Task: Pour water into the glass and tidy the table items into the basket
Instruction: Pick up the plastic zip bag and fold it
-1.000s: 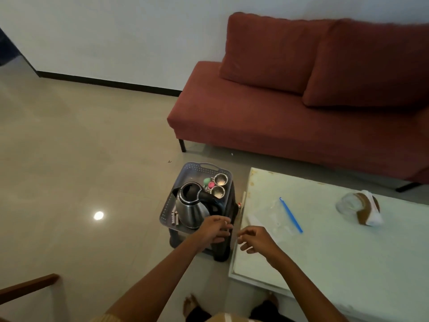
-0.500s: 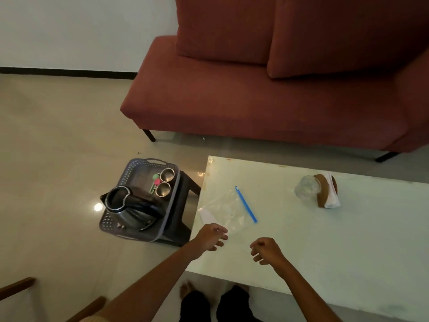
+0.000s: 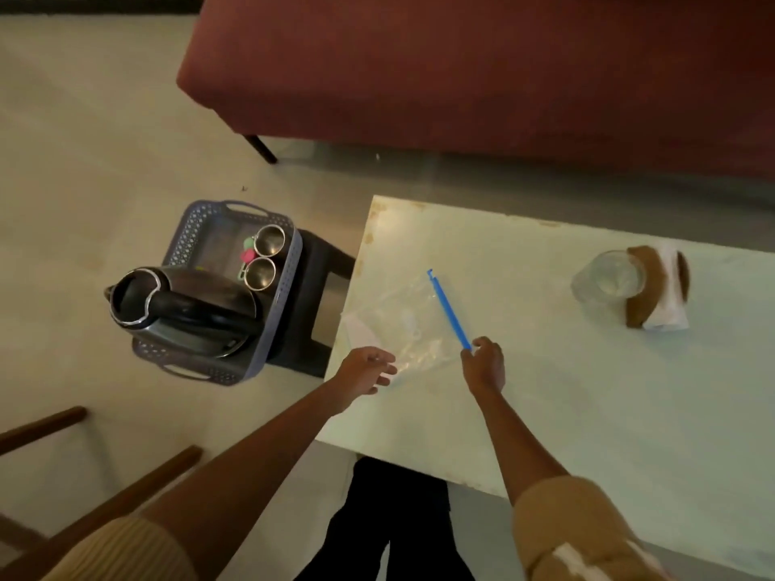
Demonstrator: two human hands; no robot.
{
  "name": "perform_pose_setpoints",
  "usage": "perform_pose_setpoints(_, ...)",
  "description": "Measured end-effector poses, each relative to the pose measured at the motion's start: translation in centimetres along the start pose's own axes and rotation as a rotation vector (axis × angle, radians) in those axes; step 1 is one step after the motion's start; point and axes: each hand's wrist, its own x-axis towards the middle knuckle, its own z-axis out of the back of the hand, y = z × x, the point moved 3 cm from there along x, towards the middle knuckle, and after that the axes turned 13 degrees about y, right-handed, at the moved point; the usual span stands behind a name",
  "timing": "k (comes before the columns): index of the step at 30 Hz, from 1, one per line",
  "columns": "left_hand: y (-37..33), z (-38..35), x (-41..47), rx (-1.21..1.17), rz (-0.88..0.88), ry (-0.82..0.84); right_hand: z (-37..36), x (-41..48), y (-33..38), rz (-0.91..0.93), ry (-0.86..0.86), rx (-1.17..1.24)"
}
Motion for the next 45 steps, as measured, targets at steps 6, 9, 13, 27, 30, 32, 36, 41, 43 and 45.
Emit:
perform_pose_setpoints(6, 0.5, -0.3, 1.3, -0.026, 0.014, 0.000, -1.8, 2.6, 0.2, -0.009, -0.091, -0.183)
perform_pose_setpoints(9, 0.3, 0.0, 0.9, -0.021, 0.012, -0.021, -1.5, 2.7, 0.0, -0.039, -0.091, -0.170)
perform_pose_setpoints(13, -0.9, 1.2, -0.7, -0.044, -0.038, -0.060, 0.2, 1.0, 1.3, 0.077, -0.099, -0.068)
perform_pose_setpoints(27, -4.6, 4.7, -14.7, -0.208, -0.224, 0.008, 9.9, -18.6, 12.8, 0.575, 0.008, 0.394)
perform_pose_setpoints(30, -5.9, 5.4, -17.1, -0.239, -0.306, 0.086, 11.4, -23.2, 15.0, 0.641, 0.065, 0.377)
perform_pose_setpoints(32, -6.1, 5.7, -18.5, -0.195, -0.354, 0.052, 12.1, -26.0, 16.1, 0.665, 0.134, 0.356)
perform_pose_setpoints(36, -5.7, 5.4, -21.9, -0.012, -0.493, 0.204, 12.8, -30.8, 18.0, 0.717, 0.270, 0.494)
perform_pose_setpoints(41, -4.6, 6.6, -25.8, 0.099, -0.600, 0.304, 13.7, -34.5, 20.8, 0.815, 0.341, 0.883)
perform_pose_setpoints(43, -4.6, 7.1, -26.9, 0.029, -0.650, 0.267, 14.2, -35.1, 21.8, 0.855, 0.340, 0.936)
perform_pose_setpoints(45, -4.8, 7.6, -28.0, -0.008, -0.723, 0.240, 14.3, -35.4, 22.4, 0.876, 0.358, 0.943)
